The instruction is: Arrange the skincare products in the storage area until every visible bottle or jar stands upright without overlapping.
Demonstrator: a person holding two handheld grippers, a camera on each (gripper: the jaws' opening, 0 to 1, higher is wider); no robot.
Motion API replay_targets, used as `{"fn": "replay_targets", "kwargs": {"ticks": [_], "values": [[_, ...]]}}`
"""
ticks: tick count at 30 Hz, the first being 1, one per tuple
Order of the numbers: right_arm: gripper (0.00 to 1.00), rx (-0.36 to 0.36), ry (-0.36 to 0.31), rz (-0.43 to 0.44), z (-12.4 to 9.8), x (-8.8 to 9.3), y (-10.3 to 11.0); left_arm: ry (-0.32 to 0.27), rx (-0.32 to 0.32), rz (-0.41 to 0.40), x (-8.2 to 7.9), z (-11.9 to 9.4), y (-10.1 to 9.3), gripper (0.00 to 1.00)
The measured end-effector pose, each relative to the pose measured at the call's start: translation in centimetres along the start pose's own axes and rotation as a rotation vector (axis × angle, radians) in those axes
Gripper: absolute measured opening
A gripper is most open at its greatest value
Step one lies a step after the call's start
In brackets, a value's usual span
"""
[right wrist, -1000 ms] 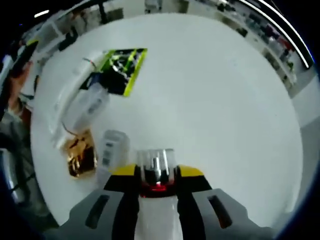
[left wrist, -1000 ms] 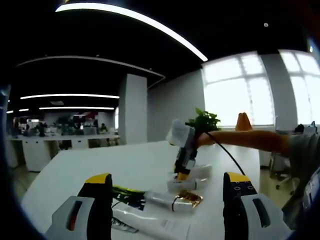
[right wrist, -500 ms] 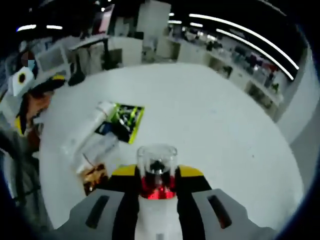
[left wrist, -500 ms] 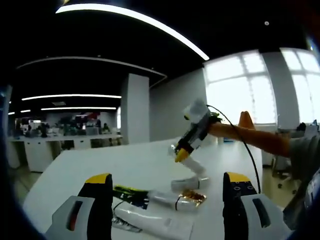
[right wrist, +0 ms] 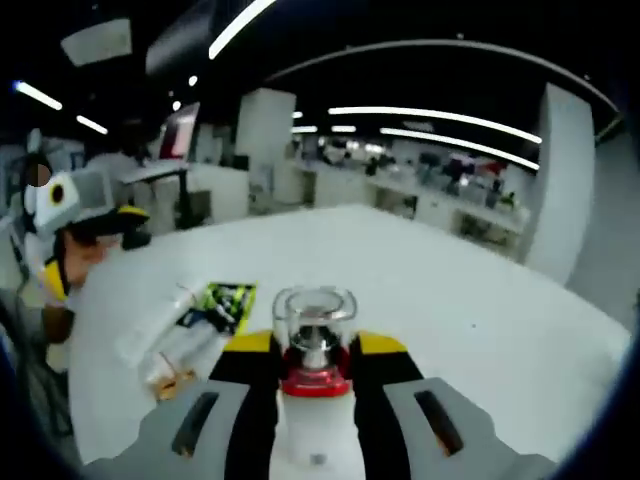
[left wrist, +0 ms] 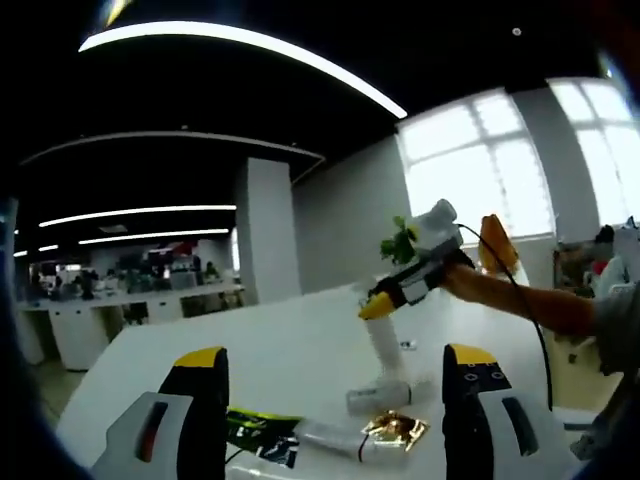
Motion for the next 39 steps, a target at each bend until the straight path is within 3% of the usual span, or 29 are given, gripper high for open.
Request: {"fn": "replay_targets", "kwargs": {"ticks": [5, 9, 15, 20, 25, 30, 33, 36, 39], "values": [[0.25, 0.0, -0.095, 0.041, -0.2, 0.4, -0.2, -0.01, 0.033, 0.021, -0.8, 3.2, -0.8, 0.9], [0.25, -0.013, -0.137, 0.085, 0.4, 0.4, -0.3, 0.029, 0.053, 0.043, -0.8, 6.4, -1.4, 0.91], [0.26, -0.015, -0.204, 0.047, 0.7, 0.2, 0.5, 0.129, 0.068, 0.041, 0.9, 12.1, -1.5, 0.9], [0.26, 0.032, -0.242, 0.096, 0.4, 0.4, 0.4, 0.201, 0.096, -0.045, 2.4, 15.4, -1.7, 0.87], [0.26, 0.068, -0.29, 0.094, 0.4, 0.5, 0.8, 0.264, 0.139, -0.063, 4.1, 16.4, -2.7, 0.81], [0.27, 0.086, -0.335, 0.06, 0.3, 0.5, 1.1, 0.282, 0.178, -0.114, 5.3, 17.0, -3.2, 0.8], [0.27, 0.089, -0.352, 0.032, 0.4, 0.4, 1.5, 0.304, 0.181, -0.091, 5.7, 17.2, -3.4, 0.78], [0.29, 0.103, -0.347, -0.057, 0.5, 0.3, 1.5, 0.302, 0.172, -0.077, 5.8, 17.4, -3.6, 0.76], [0.38, 0.112, -0.341, -0.071, 0.6, 0.5, 1.8, 0.303, 0.157, -0.032, 5.8, 17.7, -3.8, 0.72]]}}
Point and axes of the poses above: the point that each gripper's makers call its tool centre point, and the gripper's own axes: z roughly forward along the fingers, y roughly to its left, x roughly out of its underside, the point moved 6 cm from there along -z, roughly backward along the fingers, and after that the axes turned 2 degrees about y, right-handed, at the moved point
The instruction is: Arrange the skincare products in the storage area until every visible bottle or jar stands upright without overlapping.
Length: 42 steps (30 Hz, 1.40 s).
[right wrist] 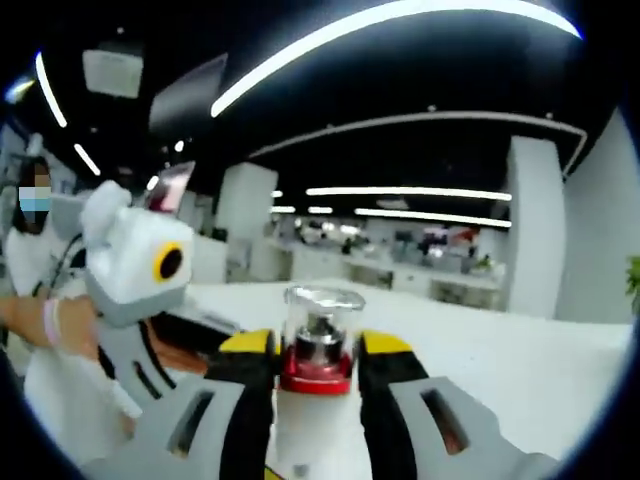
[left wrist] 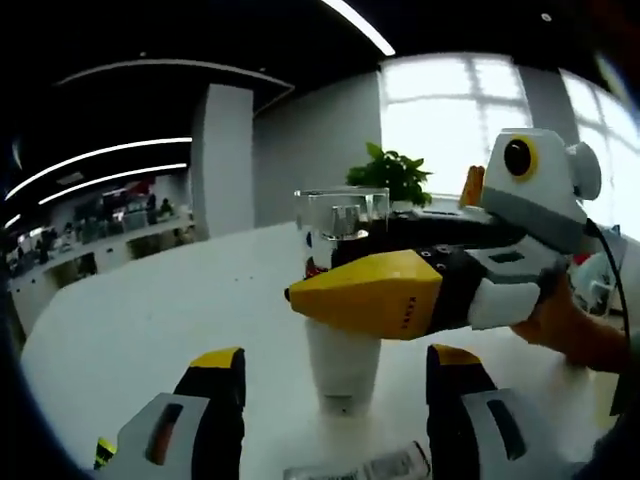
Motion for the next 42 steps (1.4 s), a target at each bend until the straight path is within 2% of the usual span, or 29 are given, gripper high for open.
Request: {"fn": "replay_targets", "kwargs": {"ticks": [2, 4, 7, 8, 11, 14, 17, 23, 30, 33, 37, 42], "values": [[0.52, -0.018, 0.009, -0.014, 0.0, 0.1, 0.1, 0.014, -0.05, 0.052, 0.2, 0.1, 0.3, 0.7], [0.65, 0.003, 0.044, -0.037, 0.0, 0.6, -0.1, 0.033, -0.109, 0.122, 0.6, 0.1, 0.8, 0.69], [0.76, 0.006, 0.036, -0.026, 0.0, 0.7, -0.3, 0.029, -0.107, 0.116, 0.7, 0.2, 0.8, 0.65], [0.77, -0.015, 0.03, -0.009, 0.0, 0.8, -0.3, 0.022, -0.111, 0.102, 0.7, 0.2, 1.0, 0.65], [0.72, -0.028, 0.046, 0.013, 0.1, 1.3, -0.3, 0.029, -0.109, 0.094, 0.9, 0.4, 1.2, 0.65], [0.62, -0.037, 0.052, 0.025, 0.2, 1.7, -0.4, 0.043, -0.115, 0.104, 1.2, 0.3, 1.3, 0.65], [0.57, -0.041, 0.061, 0.046, 0.1, 2.0, -0.6, 0.046, -0.107, 0.092, 1.3, 0.0, 1.4, 0.66], [0.42, -0.054, 0.042, 0.098, -0.2, 1.8, -1.2, 0.053, -0.105, 0.087, 1.5, 0.1, 1.6, 0.66], [0.39, -0.063, 0.065, 0.111, 0.0, 2.2, -0.9, 0.069, -0.108, 0.101, 1.8, 0.3, 1.6, 0.66], [0.4, -0.067, 0.075, 0.123, 0.3, 2.4, -0.8, 0.062, -0.147, 0.105, 1.7, 0.4, 2.0, 0.68], [0.42, -0.079, 0.118, 0.111, 0.6, 3.4, -0.1, 0.06, -0.16, 0.097, 1.6, 0.8, 2.1, 0.7], [0.42, -0.094, 0.14, 0.113, 0.7, 3.8, 0.3, 0.064, -0.171, 0.112, 1.3, 0.8, 2.5, 0.71]]}}
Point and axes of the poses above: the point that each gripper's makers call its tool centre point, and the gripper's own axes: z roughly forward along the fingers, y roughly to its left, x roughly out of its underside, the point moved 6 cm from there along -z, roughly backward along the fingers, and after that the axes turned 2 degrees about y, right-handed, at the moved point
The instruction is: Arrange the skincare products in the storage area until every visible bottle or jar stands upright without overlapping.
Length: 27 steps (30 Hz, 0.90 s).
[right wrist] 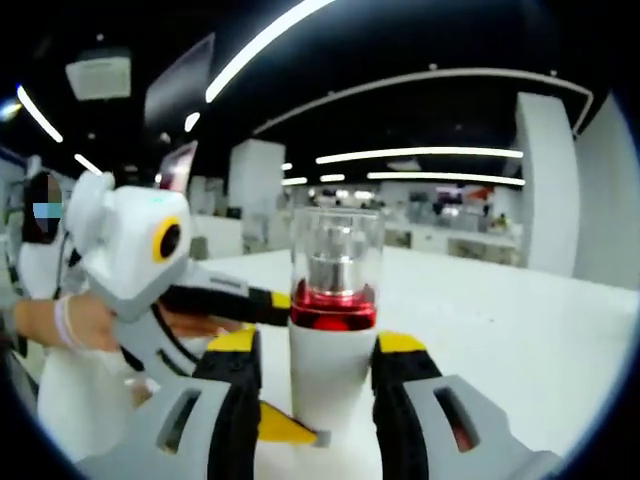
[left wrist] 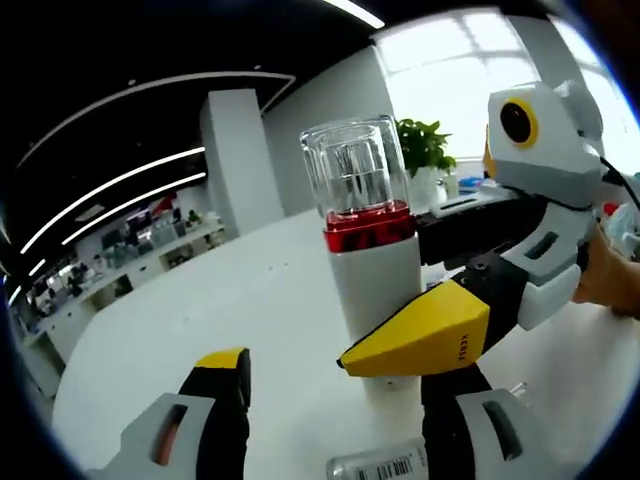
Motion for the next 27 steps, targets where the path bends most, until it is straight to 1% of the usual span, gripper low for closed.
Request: {"fn": "replay_targets", "kwargs": {"ticks": [8, 11, 13, 15, 17, 23, 27], "values": [[0.42, 0.001, 0.02, 0.01, 0.1, 0.5, -0.1, 0.007, -0.008, -0.004, 0.1, -0.2, 0.2, 0.72], [0.4, 0.006, 0.024, 0.015, 0.0, 0.7, -0.2, 0.009, -0.02, -0.011, 0.3, -0.3, 0.6, 0.74], [0.37, 0.013, 0.027, 0.018, -0.1, 0.7, -0.3, 0.012, -0.024, -0.017, 0.4, -0.4, 1.0, 0.75], [0.29, 0.023, 0.01, 0.018, -0.3, 0.6, -0.5, 0.014, -0.026, -0.024, 0.5, -0.4, 1.1, 0.76], [0.29, 0.031, -0.012, 0.033, -0.4, 0.5, -0.7, 0.021, -0.028, -0.029, 0.6, -0.3, 1.4, 0.76], [0.3, 0.04, -0.006, 0.028, -0.4, 0.6, -0.7, 0.029, -0.037, -0.032, 0.8, -0.6, 1.7, 0.77], [0.32, 0.054, -0.005, 0.023, -0.6, 0.6, -0.7, 0.033, -0.054, -0.031, 1.0, -0.9, 1.9, 0.79]]}}
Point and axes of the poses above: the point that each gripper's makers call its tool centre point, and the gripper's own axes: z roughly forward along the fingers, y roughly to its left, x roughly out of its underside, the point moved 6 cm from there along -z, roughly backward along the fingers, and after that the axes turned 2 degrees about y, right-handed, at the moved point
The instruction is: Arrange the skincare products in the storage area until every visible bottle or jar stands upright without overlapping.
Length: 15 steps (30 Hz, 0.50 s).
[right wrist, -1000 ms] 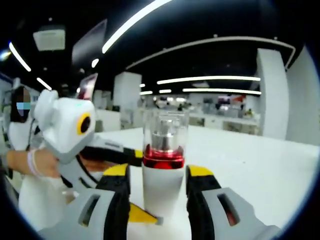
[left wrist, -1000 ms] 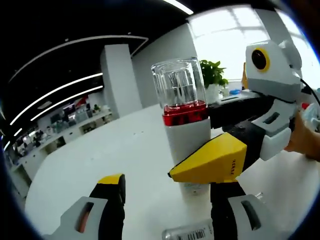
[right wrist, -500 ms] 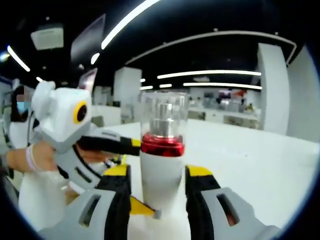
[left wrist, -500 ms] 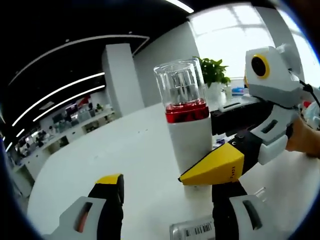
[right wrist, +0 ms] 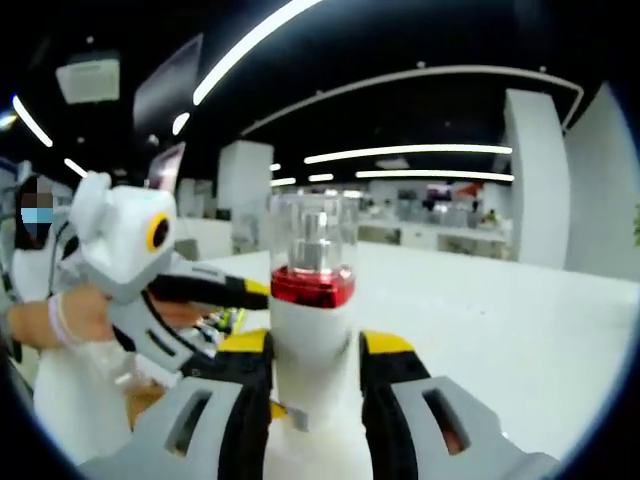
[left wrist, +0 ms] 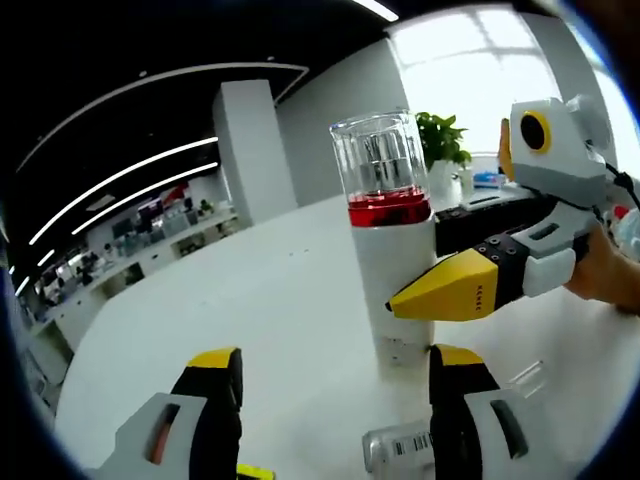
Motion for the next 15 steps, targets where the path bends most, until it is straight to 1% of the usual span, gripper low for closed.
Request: {"fn": "replay_targets", "kwargs": {"ticks": [8, 11, 12, 14, 15], "values": [[0.3, 0.004, 0.009, -0.001, 0.1, 0.2, 0.0, 0.009, -0.027, -0.014, 0.4, -0.2, 0.9, 0.79], [0.3, 0.003, 0.015, 0.0, 0.2, 0.3, -0.1, 0.014, -0.061, -0.005, 0.8, -0.5, 1.6, 0.76], [0.31, 0.001, 0.02, -0.004, 0.2, 0.3, -0.1, 0.013, -0.062, -0.003, 0.9, -0.6, 1.8, 0.75], [0.33, -0.008, 0.017, -0.003, 0.2, 0.1, 0.0, -0.005, -0.055, -0.029, 0.8, -0.7, 2.1, 0.75], [0.34, -0.014, 0.012, -0.004, 0.1, -0.1, -0.1, -0.013, -0.039, -0.056, 0.6, -0.6, 2.2, 0.75]]}}
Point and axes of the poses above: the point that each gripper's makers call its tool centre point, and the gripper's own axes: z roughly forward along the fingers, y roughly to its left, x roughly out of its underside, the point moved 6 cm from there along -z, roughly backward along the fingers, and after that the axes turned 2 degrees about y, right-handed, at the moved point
